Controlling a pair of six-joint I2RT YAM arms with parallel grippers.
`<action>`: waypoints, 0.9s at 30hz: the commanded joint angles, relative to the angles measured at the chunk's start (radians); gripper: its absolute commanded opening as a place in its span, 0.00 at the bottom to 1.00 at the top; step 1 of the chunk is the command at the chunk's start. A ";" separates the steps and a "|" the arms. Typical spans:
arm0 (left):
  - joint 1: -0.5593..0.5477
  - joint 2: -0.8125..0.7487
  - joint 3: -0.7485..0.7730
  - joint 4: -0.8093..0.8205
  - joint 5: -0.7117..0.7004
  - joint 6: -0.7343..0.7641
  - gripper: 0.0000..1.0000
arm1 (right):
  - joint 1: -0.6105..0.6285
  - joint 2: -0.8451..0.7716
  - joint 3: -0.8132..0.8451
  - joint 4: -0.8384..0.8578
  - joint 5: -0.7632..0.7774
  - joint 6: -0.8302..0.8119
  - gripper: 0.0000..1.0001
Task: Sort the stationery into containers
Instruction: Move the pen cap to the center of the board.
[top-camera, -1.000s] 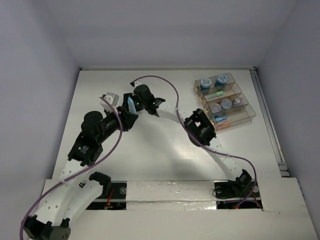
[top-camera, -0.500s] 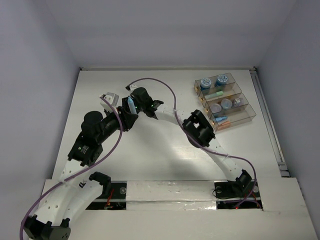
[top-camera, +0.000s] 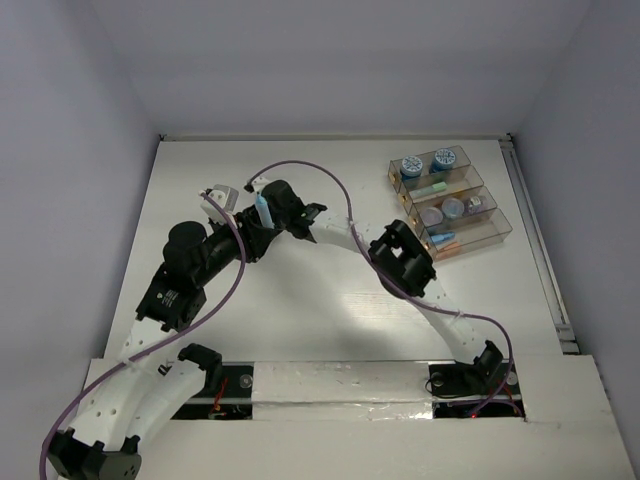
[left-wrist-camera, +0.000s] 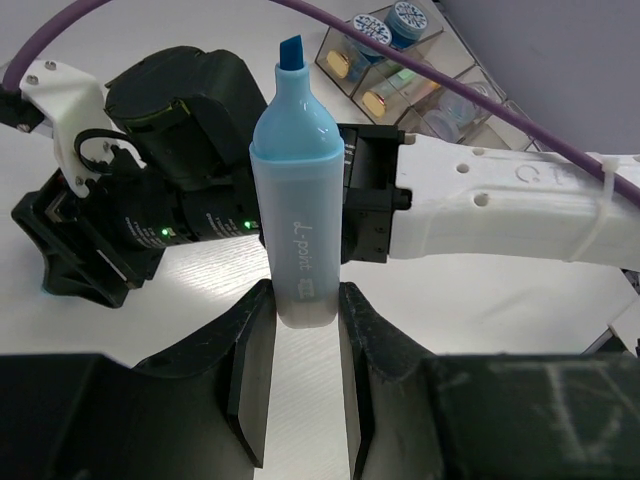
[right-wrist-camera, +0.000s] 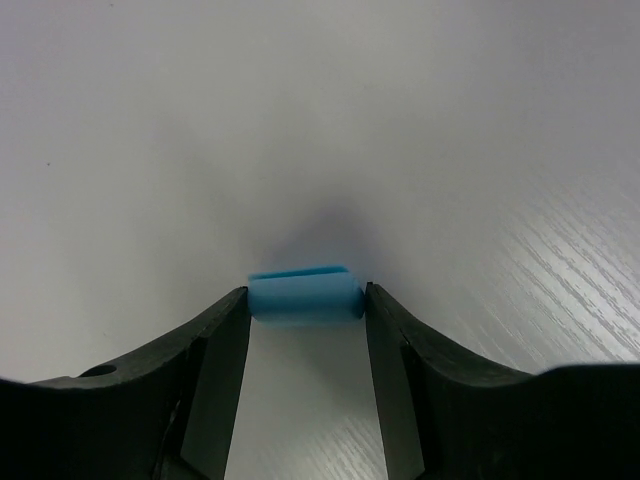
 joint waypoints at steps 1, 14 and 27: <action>-0.003 -0.001 -0.003 0.051 0.009 0.005 0.00 | 0.011 -0.020 -0.102 -0.164 0.100 -0.095 0.54; 0.006 0.007 -0.006 0.056 0.017 0.002 0.00 | -0.067 -0.264 -0.476 -0.021 -0.010 -0.330 0.54; 0.006 0.019 -0.007 0.061 0.028 -0.002 0.00 | -0.170 -0.477 -0.725 0.002 -0.033 -0.444 0.72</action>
